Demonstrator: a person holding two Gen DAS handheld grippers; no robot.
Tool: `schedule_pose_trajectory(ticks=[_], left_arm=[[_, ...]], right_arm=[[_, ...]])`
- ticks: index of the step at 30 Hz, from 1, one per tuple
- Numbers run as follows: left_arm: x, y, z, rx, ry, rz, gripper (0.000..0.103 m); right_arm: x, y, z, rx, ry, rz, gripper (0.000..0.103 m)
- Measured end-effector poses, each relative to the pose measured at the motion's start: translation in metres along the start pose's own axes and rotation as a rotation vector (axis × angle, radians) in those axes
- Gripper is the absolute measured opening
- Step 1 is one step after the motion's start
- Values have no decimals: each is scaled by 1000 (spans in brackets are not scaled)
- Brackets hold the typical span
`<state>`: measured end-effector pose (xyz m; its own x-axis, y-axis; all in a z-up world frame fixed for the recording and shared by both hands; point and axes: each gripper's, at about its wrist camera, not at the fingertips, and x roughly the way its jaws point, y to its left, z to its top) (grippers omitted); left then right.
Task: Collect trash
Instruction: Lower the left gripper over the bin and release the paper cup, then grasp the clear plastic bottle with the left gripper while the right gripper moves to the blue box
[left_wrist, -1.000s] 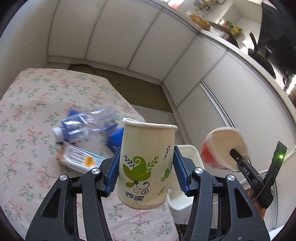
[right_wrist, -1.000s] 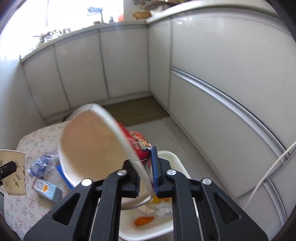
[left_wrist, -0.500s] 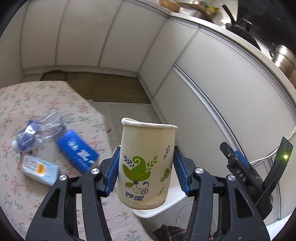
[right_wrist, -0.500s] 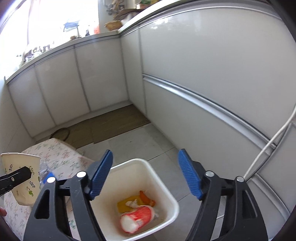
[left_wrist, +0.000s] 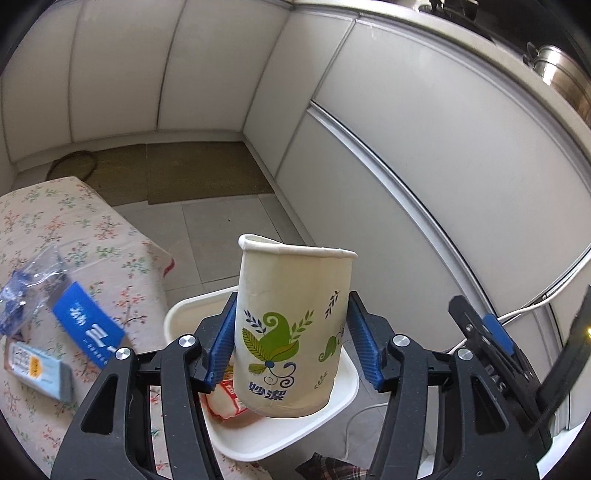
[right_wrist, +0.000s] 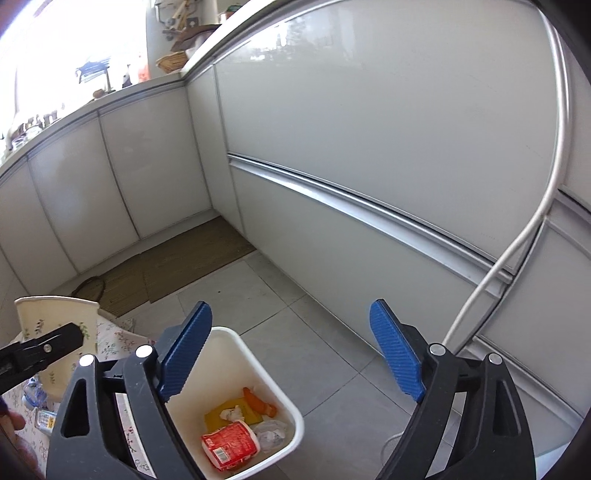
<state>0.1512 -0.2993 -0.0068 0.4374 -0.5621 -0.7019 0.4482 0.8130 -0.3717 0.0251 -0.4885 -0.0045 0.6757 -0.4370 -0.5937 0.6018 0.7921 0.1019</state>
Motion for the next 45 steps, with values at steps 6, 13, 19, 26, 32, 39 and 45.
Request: schedule_pose_trajectory(ticks=[6,13,19,26,32,39,45], left_arm=[[24,-7,4,39,67,39,68],[26,5,-1,60,54,168,85],[17,19,-4,63,9,276,93],[1,39,-10,36,-28,354,95],[-16,66,-19,-2,-31,400,95],[-30,103,-27,-43,-20,437,95],[-44,135,-29,-80,-18,469,95]], right_arm=[[3,-4,-2,5,16,-16,87],[3,5,-1,-16,14,-20,90],[7,25,-5,-73,14,-30,92],[11,55,-14,-159,11,-31,92],[14,81,-22,-211,21,-1,93],[11,116,-31,-274,23,35,93],[9,150,-40,-326,34,72,93]])
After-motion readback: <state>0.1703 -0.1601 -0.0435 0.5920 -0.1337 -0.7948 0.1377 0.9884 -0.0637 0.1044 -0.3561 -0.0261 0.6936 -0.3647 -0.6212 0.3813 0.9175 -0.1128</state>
